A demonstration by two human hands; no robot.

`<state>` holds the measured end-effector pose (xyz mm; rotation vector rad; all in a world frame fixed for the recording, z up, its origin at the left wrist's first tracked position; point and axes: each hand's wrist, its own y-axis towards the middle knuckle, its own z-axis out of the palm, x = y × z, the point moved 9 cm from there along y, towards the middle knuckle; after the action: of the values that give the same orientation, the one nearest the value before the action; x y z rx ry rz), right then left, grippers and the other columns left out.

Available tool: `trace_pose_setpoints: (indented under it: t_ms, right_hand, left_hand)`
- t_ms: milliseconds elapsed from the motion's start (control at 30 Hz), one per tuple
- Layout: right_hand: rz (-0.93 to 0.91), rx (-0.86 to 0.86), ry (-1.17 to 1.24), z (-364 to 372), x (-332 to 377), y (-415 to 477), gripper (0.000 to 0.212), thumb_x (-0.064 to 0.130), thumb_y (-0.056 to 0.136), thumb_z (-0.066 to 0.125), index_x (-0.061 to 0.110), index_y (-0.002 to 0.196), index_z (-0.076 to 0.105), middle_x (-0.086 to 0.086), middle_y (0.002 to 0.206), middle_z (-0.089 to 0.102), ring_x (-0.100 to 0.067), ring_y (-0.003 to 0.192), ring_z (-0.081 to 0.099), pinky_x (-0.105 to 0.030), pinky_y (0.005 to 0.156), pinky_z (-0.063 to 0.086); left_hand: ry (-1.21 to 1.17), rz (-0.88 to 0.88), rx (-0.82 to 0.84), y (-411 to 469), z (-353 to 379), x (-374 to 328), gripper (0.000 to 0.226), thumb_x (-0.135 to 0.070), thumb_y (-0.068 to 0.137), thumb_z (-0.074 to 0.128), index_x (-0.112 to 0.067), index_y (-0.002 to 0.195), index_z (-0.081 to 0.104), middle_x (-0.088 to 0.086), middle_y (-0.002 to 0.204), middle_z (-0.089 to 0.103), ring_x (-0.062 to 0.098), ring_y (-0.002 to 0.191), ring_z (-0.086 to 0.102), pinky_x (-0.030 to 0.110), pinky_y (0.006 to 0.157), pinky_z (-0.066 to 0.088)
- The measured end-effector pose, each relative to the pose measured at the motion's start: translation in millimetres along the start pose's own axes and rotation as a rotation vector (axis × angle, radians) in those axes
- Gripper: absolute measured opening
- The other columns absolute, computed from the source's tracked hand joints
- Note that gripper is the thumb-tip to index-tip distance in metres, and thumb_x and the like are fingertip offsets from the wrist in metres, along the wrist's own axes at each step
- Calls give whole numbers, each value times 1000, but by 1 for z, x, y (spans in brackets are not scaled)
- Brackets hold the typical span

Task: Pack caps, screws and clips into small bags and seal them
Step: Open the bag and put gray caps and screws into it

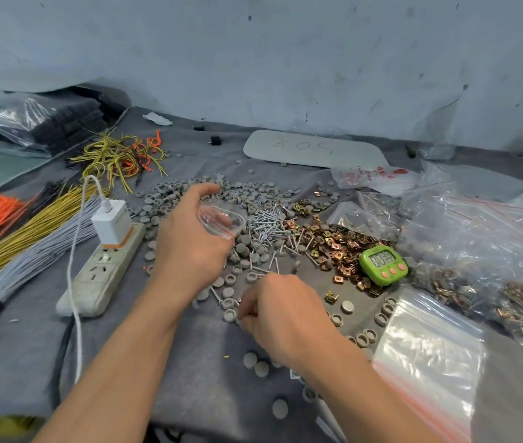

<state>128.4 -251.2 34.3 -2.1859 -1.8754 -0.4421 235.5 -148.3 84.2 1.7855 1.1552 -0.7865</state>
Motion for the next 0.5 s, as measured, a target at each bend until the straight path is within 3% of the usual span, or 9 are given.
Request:
trace_pose_setpoints:
  t_ms: [67, 133, 233, 300, 500]
  right_hand:
    - [4, -45, 22, -5, -1, 1, 10, 24, 84, 66, 23, 88, 75, 3, 83, 74, -27, 86, 69, -37, 76, 57]
    - [63, -142, 189, -20, -12, 1, 7, 24, 86, 71, 28, 84, 76, 11, 79, 74, -12, 79, 70, -34, 75, 59]
    - [109, -411, 449, -58, -32, -6, 12, 23, 88, 79, 32, 81, 79, 21, 74, 71, 2, 73, 67, -20, 68, 59]
    - [85, -554, 562, -79, -40, -11, 13, 22, 86, 81, 33, 80, 80, 23, 72, 72, 2, 72, 67, -16, 63, 53]
    - [46, -446, 577, -70, -34, 0, 19, 14, 84, 81, 30, 92, 85, 20, 87, 75, 3, 87, 66, -8, 74, 44]
  left_hand:
    - [32, 9, 43, -1, 5, 0, 72, -3, 75, 82, -48, 124, 55, -14, 88, 73, 18, 78, 71, 47, 75, 61]
    - [55, 24, 101, -2, 11, 0, 71, -5, 76, 85, -49, 122, 55, -15, 85, 72, 8, 76, 69, 38, 72, 60]
    - [136, 86, 233, -10, 26, -8, 74, -12, 74, 89, -53, 124, 53, -16, 87, 71, -5, 69, 65, 13, 50, 47]
    - [191, 133, 318, -18, 39, -16, 79, -11, 74, 86, -57, 127, 50, -16, 92, 70, -6, 70, 65, 11, 49, 45]
    - [156, 219, 372, -33, 58, -34, 67, -13, 82, 77, -53, 128, 50, -20, 98, 73, -2, 90, 66, 10, 70, 48]
